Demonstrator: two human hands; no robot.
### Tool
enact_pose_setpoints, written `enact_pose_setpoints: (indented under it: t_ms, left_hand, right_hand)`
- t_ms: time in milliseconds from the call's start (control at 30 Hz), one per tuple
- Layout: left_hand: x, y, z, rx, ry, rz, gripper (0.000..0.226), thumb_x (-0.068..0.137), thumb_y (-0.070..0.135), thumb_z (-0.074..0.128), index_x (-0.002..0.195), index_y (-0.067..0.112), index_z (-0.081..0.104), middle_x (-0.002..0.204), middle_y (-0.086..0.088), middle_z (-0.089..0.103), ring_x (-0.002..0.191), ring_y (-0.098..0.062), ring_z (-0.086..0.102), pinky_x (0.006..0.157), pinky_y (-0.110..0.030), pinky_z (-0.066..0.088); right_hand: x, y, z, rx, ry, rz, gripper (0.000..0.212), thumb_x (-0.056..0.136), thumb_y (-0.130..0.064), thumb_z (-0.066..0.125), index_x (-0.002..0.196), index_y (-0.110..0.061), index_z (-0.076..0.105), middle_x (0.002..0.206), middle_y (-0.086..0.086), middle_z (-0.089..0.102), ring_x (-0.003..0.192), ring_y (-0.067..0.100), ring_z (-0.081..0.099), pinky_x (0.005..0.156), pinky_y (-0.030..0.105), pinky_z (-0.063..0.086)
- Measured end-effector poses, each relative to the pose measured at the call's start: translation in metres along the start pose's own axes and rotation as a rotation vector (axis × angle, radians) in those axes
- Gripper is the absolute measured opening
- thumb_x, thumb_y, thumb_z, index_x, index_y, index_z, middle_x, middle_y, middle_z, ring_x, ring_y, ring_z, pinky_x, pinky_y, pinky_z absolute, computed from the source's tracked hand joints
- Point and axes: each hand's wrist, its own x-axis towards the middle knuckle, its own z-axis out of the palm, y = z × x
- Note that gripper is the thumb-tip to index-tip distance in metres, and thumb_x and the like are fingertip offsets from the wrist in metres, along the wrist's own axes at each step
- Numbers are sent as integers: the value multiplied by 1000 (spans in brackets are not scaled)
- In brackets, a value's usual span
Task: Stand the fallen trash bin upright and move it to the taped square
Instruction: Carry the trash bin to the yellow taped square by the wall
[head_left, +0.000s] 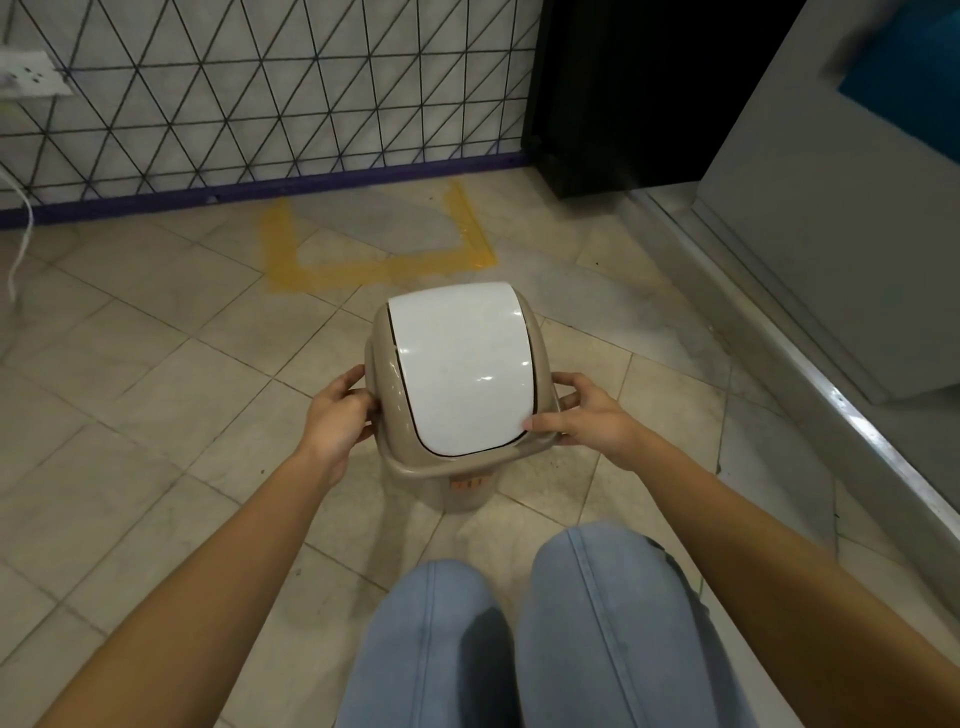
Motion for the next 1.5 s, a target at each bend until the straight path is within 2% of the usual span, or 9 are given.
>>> enact_pose_setpoints:
  t_ms: [100, 167, 267, 367, 433, 533, 700, 800, 1500]
  left_hand:
    - [4, -2, 0, 13, 20, -2, 59, 80, -5, 45, 137, 13, 43, 85, -7, 65, 74, -18, 58, 78, -34, 50]
    - [2, -5, 1, 43, 41, 36, 58, 82, -1, 47, 138, 13, 41, 95, -7, 65, 84, -20, 59, 81, -36, 50]
    - [-4, -13, 2, 145, 108, 151, 51, 85, 8, 47, 136, 16, 44, 112, -3, 62, 102, -19, 57, 89, -34, 45]
    - [-12, -19, 4, 252, 203, 270, 44, 89, 19, 45, 133, 20, 48, 127, -1, 53, 103, -9, 50, 85, -24, 37]
    - [-20, -23, 5, 268, 217, 352, 41, 91, 25, 47, 132, 21, 48, 127, -2, 52, 104, -9, 51, 84, -21, 39]
    - [-34, -28, 4, 388, 157, 522, 49, 89, 31, 54, 136, 22, 43, 130, -1, 49, 119, -15, 46, 98, -35, 42]
    - [-42, -30, 2, 572, 31, 606, 102, 66, 44, 78, 148, 25, 18, 139, -2, 40, 128, -18, 38, 104, -38, 38]
    - [-36, -28, -1, 665, 14, 620, 117, 61, 39, 84, 150, 23, 9, 144, -5, 36, 132, -18, 33, 106, -40, 36]
    - [30, 1, -4, 532, 15, 555, 117, 62, 28, 85, 150, 26, 8, 149, 1, 30, 136, -12, 29, 110, -36, 32]
  right_hand:
    - [-1, 0, -1, 7, 6, 1, 93, 63, -24, 84, 140, -19, 32, 103, 2, 54, 93, 16, 61, 61, 21, 55]
    - [-2, 1, 1, -65, 29, -28, 99, 61, -28, 85, 142, -19, 29, 121, 6, 50, 107, 21, 58, 79, 29, 55]
    - [-5, 3, 4, -254, 116, -156, 116, 54, -39, 88, 146, -24, 18, 146, 3, 26, 128, 24, 42, 97, 36, 44]
    - [-8, 2, 6, -353, 118, -275, 129, 45, -42, 90, 146, -29, 11, 147, -2, 19, 135, 20, 30, 109, 42, 34]
    - [-8, 1, 9, -403, 107, -332, 131, 42, -39, 92, 145, -30, 12, 144, -3, 23, 134, 16, 30, 110, 38, 32]
    - [-7, 0, 15, -370, 117, -365, 130, 42, -30, 93, 145, -29, 14, 140, -1, 28, 130, 16, 32, 108, 35, 33]
    - [-3, -3, 23, -337, 129, -391, 129, 45, -23, 93, 146, -26, 14, 137, 1, 30, 131, 17, 30, 109, 35, 31]
    - [3, -8, 26, -339, 129, -388, 128, 45, -21, 92, 146, -27, 14, 139, 1, 29, 132, 18, 29, 110, 36, 30]
    - [65, -46, 37, -275, 126, -410, 124, 51, -14, 90, 147, -28, 12, 141, 0, 30, 134, 18, 25, 112, 45, 31]
